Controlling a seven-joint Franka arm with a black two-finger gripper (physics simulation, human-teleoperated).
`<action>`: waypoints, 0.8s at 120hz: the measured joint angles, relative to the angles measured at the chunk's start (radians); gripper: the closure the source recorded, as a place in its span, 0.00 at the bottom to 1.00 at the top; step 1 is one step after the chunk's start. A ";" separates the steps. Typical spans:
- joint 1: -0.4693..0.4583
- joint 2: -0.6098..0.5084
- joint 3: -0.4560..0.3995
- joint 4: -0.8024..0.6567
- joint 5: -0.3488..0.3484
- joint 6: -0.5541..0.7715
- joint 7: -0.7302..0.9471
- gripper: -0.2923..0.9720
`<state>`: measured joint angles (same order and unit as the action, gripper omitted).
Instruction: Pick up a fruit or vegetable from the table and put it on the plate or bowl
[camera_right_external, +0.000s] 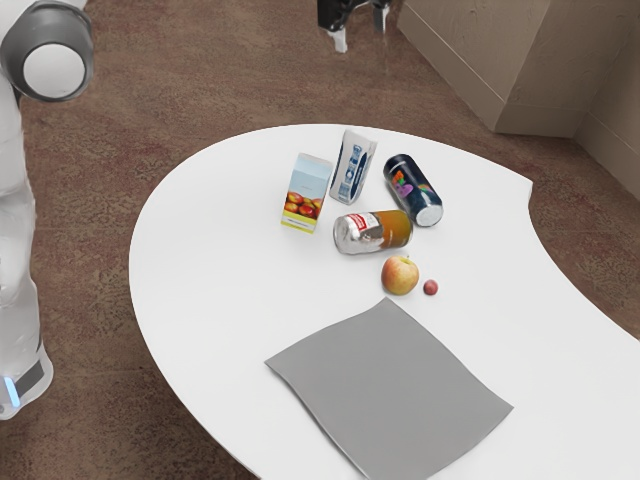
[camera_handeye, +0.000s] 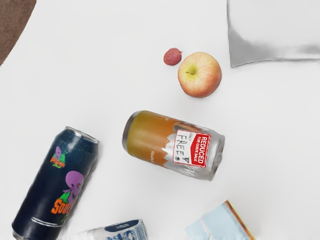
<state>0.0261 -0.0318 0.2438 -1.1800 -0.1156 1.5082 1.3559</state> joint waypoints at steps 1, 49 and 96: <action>0.019 0.005 -0.016 0.001 0.006 0.002 0.002 0.23; -0.227 -0.077 -0.162 -0.705 0.090 0.451 0.108 0.23; -0.226 0.091 -0.172 -0.695 0.067 0.692 0.152 0.23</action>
<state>-0.2004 0.0590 0.0717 -1.8746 -0.0486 2.2006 1.5076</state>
